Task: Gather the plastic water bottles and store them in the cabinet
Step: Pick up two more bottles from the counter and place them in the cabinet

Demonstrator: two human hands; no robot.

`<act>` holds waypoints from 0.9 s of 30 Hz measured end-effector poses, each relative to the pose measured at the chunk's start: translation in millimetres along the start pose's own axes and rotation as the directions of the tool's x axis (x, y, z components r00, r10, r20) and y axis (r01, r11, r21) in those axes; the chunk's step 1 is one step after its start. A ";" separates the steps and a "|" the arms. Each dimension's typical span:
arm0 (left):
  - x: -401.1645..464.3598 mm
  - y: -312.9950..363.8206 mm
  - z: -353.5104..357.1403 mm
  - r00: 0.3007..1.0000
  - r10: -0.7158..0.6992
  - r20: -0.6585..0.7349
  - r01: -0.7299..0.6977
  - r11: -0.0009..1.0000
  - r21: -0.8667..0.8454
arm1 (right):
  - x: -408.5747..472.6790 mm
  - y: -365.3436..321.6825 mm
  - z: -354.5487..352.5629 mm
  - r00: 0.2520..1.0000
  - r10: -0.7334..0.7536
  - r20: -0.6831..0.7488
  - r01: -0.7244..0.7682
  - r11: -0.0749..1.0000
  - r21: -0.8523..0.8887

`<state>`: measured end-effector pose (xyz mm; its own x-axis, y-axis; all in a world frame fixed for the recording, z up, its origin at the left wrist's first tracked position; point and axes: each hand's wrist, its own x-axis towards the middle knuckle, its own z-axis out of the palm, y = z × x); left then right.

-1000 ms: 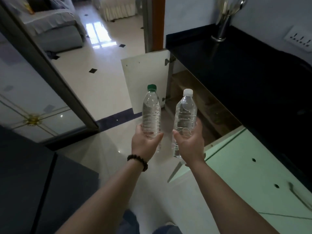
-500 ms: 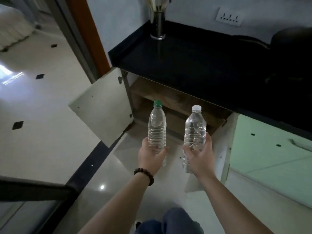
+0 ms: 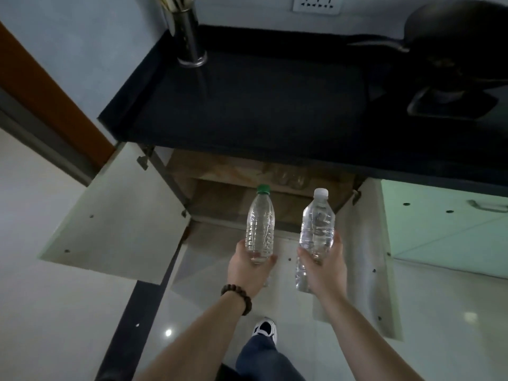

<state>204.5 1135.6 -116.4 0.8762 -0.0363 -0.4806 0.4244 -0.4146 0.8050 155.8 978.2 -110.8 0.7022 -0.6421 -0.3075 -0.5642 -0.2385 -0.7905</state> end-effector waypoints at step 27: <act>416.9 -26.7 78.6 0.954 0.282 0.097 -0.284 0.959 0.000 | 351.7 83.1 146.2 0.988 -0.083 -0.133 0.108 0.975 0.192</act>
<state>540.5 1060.1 -365.6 0.9338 -0.2403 -0.2652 0.1584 -0.3869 0.9084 419.3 839.1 -362.0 0.6828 -0.7112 -0.1675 -0.3908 -0.1618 -0.9061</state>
